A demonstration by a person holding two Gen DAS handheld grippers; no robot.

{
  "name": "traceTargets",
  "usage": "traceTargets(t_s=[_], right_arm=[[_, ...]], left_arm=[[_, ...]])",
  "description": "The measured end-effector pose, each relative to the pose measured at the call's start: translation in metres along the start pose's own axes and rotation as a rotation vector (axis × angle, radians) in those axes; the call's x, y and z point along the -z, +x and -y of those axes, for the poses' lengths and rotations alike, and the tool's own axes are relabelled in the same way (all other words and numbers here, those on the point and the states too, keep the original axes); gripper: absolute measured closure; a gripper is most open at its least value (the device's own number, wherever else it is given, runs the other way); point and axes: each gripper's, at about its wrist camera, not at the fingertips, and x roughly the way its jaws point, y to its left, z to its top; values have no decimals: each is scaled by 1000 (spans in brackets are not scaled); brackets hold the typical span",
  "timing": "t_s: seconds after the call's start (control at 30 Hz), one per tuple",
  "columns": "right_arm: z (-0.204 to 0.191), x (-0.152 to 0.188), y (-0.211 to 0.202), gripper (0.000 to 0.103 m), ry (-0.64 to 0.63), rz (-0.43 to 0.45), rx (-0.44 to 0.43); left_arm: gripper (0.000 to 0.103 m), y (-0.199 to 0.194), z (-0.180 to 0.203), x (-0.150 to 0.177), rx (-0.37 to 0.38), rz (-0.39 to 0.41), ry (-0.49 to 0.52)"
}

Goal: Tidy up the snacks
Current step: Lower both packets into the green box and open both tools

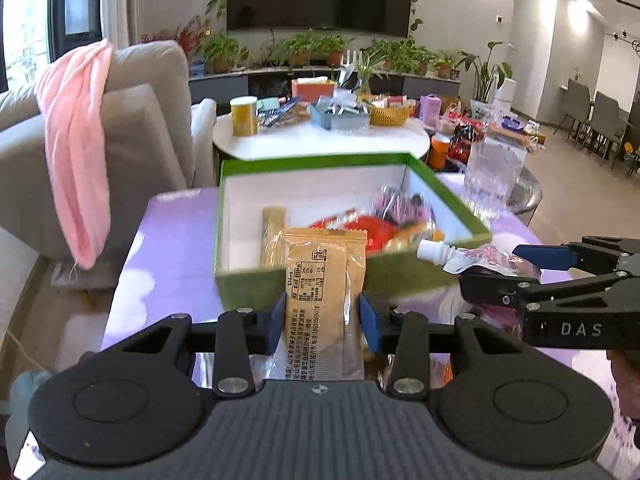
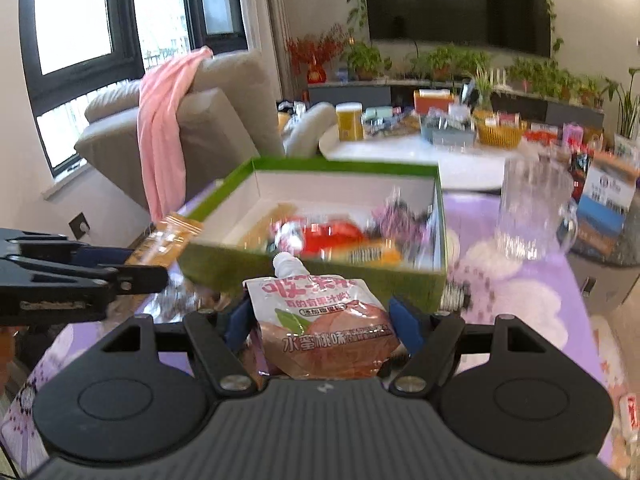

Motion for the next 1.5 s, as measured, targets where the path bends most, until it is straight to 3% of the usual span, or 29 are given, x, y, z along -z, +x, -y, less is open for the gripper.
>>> traceTargets(t_s=[0.33,0.5,0.8,0.97,1.03,1.17,1.5], right_arm=[[8,-43,22,44,4,65,48],[15,-56,49,44,12,48,63],[19,-71,96,43,22,13,86],[21,-64,116,43,47,-47,91],[22,-60,118,43,67,-58,87],[19,-57,106,43,69,4,117],[16,-56,77,43,72,22,90]], left_arm=[[66,34,-1,-56,-8,42,21],[66,60,-10,-76,-3,30,-3],[60,118,-29,-81,-9,-48,-83],[56,137,-32,-71,-77,-85,-87],[54,138,-30,-69,-98,-80,-74],[48,133,-28,-68,-117,-49,-71],[44,92,-22,-57,-96,-1,-78]])
